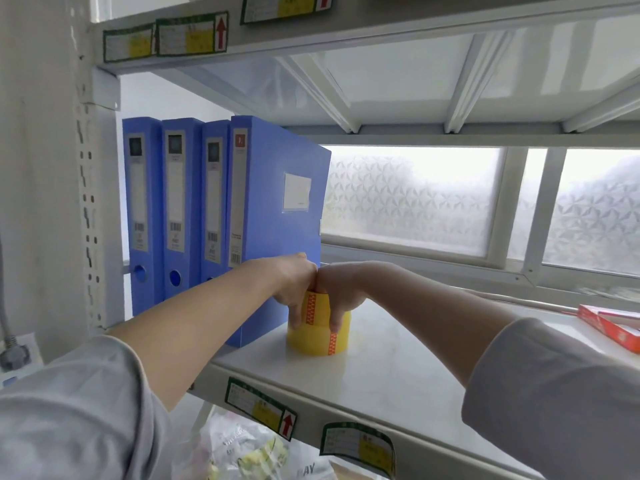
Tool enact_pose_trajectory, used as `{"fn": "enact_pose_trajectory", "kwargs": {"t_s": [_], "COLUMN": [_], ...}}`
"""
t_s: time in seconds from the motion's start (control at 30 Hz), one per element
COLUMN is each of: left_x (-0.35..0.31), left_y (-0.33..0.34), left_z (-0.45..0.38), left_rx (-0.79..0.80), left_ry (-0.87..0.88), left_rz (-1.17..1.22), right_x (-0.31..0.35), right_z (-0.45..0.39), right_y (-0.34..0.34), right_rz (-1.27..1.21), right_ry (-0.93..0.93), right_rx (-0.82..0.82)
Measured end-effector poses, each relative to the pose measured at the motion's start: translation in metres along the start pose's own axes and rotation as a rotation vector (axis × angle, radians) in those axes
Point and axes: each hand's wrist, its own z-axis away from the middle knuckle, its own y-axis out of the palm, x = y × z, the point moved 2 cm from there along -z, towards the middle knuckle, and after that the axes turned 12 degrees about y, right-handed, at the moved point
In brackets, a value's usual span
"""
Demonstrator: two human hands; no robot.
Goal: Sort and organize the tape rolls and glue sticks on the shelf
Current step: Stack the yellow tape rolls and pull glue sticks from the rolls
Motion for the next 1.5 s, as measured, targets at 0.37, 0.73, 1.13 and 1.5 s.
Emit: {"fn": "enact_pose_trajectory", "kwargs": {"t_s": [0.37,0.73,1.13,1.5], "left_x": [-0.019,-0.145,-0.315,-0.384], "left_y": [-0.049,-0.090,-0.093,-0.049], "left_z": [0.023,-0.012,-0.115,-0.182], "left_rx": [-0.001,0.040,-0.117,-0.099], "left_ry": [0.013,0.170,0.514,0.619], "left_rz": [-0.005,0.080,0.258,0.273], "right_x": [-0.045,-0.157,-0.317,-0.354], "right_z": [0.044,0.182,0.351,0.385], "right_y": [-0.042,-0.037,0.032,0.106], "right_rz": [-0.060,-0.161,-0.355,-0.350], "right_ry": [0.204,0.533,0.969,0.998], "right_rx": [0.031,0.192,0.140,0.330]}}
